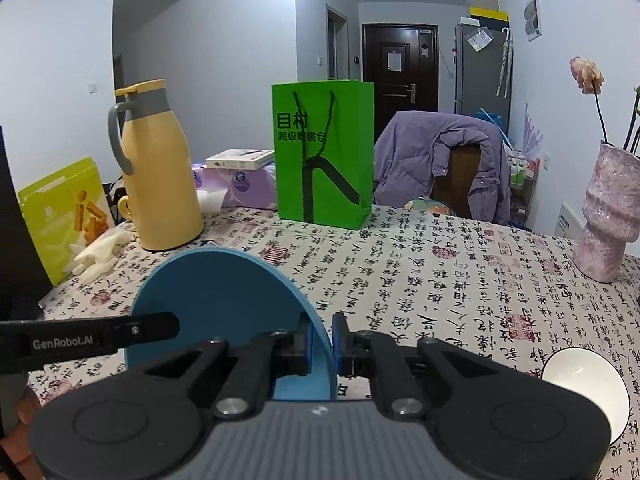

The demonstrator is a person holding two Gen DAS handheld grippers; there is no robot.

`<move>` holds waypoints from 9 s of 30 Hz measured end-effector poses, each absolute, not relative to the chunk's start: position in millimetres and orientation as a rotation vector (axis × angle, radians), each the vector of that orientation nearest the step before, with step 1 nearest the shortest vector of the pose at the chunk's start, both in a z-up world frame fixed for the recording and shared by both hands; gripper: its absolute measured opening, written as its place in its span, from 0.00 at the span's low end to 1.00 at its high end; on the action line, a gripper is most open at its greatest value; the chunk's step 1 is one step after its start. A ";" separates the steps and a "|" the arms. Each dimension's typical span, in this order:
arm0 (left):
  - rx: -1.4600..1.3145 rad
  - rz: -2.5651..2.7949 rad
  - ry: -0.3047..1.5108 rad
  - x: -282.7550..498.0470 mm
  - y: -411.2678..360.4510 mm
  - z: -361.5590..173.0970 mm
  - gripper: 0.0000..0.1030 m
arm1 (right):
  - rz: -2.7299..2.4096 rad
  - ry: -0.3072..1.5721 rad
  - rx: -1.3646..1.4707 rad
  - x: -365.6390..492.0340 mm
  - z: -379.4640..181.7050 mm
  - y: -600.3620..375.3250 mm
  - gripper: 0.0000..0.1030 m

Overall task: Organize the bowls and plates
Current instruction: 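Lift the blue bowl with both grippers, tilting it upright, then carry the upright blue bowl with both grippers toward the black bag, then lower the blue bowl onto the table with both grippers, then open both grippers to release the blue bowl rim, then move both open grippers back toward the white bowls, then lower both open grippers onto the rim of a white bowl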

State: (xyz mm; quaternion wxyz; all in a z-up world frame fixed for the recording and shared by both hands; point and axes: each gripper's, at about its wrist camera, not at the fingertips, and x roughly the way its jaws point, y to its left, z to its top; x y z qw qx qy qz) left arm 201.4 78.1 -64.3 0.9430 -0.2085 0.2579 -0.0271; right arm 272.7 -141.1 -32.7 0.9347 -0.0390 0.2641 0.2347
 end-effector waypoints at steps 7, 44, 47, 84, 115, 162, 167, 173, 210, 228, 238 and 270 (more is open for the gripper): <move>-0.423 -0.041 0.499 185.5 90.1 -56.7 0.17 | 0.498 0.522 -0.081 260.6 -25.9 -128.6 0.10; -0.439 0.098 0.460 116.6 179.2 -44.7 0.17 | 0.631 0.562 -0.034 223.2 -30.1 -35.8 0.10; -0.437 0.113 0.464 111.8 185.6 -45.7 0.17 | 0.643 0.580 -0.027 222.1 -33.2 -28.4 0.10; -0.535 0.179 0.671 86.2 222.0 -75.9 0.17 | 0.683 0.852 0.038 210.5 -70.8 -3.1 0.10; -0.591 0.186 0.773 93.8 223.3 -95.8 0.17 | 0.681 0.976 0.118 211.1 -95.5 2.1 0.10; -0.276 0.271 0.384 14.7 157.4 -45.4 1.00 | 0.733 0.622 0.156 144.0 -59.7 -90.5 1.00; -0.250 0.270 0.348 6.0 141.1 -42.6 1.00 | 0.723 0.583 0.163 133.7 -56.6 -112.7 1.00; -0.231 0.262 0.315 -0.9 122.5 -39.4 1.00 | 0.706 0.531 0.181 119.4 -58.4 -143.2 1.00; -0.144 0.112 0.284 29.2 21.2 -46.8 1.00 | 0.503 0.410 0.297 106.3 -96.9 -284.1 1.00; -0.125 0.075 0.320 59.1 -4.6 -50.1 1.00 | 0.442 0.398 0.303 129.5 -98.3 -316.5 1.00; -0.155 0.038 0.323 79.9 -17.6 -43.2 1.00 | 0.445 0.327 0.260 147.7 -72.1 -323.7 1.00; -0.202 0.102 0.331 159.3 -34.9 -26.5 1.00 | 0.532 0.245 0.228 277.9 -25.8 -313.2 1.00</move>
